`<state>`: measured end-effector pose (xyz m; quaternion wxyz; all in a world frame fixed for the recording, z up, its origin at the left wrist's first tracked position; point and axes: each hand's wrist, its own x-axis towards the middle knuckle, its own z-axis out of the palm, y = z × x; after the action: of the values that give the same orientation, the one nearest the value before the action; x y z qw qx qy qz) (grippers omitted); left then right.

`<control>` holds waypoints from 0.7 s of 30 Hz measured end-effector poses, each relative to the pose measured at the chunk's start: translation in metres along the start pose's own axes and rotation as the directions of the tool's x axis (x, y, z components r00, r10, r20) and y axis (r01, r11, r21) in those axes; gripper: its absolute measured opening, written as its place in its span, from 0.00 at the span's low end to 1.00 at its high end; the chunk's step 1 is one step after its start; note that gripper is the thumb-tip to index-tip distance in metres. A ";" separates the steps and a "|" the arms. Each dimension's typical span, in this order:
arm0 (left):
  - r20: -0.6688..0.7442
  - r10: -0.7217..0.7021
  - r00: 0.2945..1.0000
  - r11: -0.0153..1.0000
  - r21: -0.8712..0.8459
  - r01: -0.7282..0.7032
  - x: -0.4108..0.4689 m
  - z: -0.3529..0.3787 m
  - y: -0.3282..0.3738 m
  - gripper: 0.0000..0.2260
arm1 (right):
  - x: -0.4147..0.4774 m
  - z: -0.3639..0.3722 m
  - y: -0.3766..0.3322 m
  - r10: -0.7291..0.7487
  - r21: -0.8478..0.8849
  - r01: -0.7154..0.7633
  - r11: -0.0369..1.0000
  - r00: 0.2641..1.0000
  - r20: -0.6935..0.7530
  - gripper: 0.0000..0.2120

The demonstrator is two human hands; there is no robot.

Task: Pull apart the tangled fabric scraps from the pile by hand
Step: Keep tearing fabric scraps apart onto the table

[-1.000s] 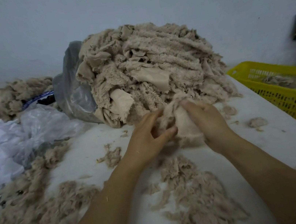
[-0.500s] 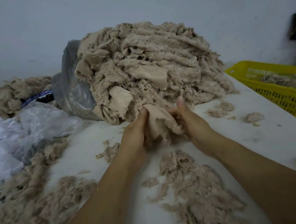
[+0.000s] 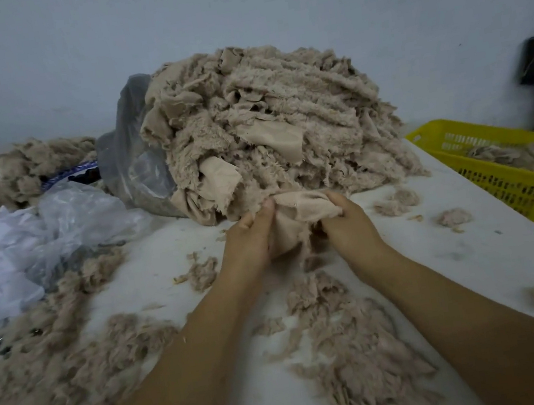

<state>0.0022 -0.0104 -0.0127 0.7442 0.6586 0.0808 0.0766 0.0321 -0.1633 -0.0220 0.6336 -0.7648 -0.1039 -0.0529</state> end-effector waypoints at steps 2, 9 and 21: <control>0.025 -0.051 0.998 0.997 -0.062 0.053 0.001 0.000 0.003 0.15 | 0.007 -0.005 0.003 0.146 0.200 -0.144 0.969 0.989 0.004 0.13; 0.159 -0.135 0.978 0.866 -0.462 0.194 0.003 0.000 0.008 0.17 | 0.009 -0.021 -0.011 0.259 0.573 -0.338 0.746 0.941 0.219 0.30; 0.117 -0.096 0.989 0.836 -0.530 0.143 0.003 -0.005 0.020 0.21 | 0.018 -0.022 -0.010 0.123 -0.112 -0.160 0.981 0.952 -0.281 0.22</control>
<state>0.0040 -0.0024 0.0064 0.9048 0.4203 0.0653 0.0213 0.0481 -0.1819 -0.0041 0.5916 -0.7962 0.0433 -0.1191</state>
